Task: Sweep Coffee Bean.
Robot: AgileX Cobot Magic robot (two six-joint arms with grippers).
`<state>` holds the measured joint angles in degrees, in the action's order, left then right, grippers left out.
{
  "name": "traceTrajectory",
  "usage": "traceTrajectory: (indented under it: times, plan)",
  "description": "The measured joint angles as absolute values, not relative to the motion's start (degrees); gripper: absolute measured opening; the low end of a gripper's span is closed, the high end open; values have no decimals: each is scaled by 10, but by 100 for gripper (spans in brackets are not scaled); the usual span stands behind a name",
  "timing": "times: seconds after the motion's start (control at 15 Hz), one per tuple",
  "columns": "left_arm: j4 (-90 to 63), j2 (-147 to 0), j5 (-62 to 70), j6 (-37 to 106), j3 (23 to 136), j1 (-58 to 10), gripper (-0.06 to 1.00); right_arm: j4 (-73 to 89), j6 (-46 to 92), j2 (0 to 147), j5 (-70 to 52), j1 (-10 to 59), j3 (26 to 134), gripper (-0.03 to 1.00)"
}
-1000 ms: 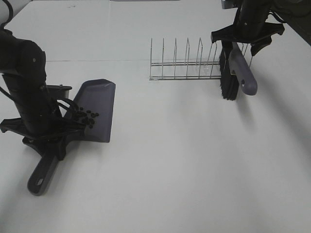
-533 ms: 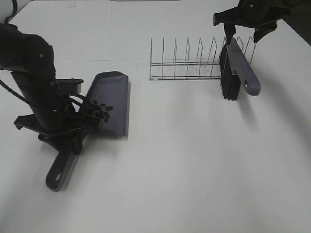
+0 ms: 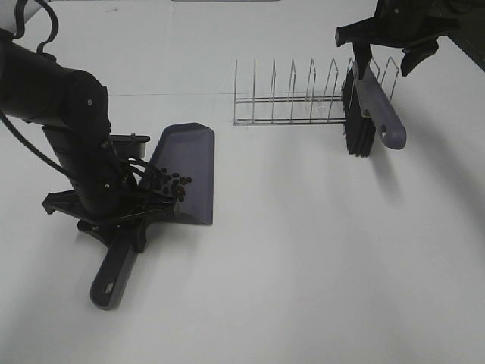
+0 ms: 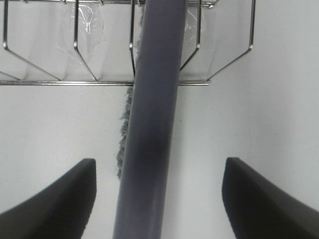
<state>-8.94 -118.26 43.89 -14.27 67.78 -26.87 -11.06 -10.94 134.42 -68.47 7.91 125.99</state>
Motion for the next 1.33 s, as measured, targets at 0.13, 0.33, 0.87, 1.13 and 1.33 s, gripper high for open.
traceTrajectory:
  times: [0.13, 0.33, 0.87, 1.13, 1.33]
  plan:
    - [-89, -1182, 438, -146, 678, -269, 51, -111, -108, 1326, -695, 79, 1260, 68]
    - [-81, -1158, 446, -143, 690, -269, 64, -97, -98, 1306, -697, 79, 1260, 68]
    - [0, -1001, 650, -125, 754, -269, 65, -30, -49, 1161, -697, 79, 1104, 68]
    - [42, -835, 696, -125, 748, -269, 65, -33, -42, 987, -697, 79, 841, 68]
    - [43, -720, 697, -125, 673, -269, 65, -33, -42, 882, -697, 79, 689, 68]
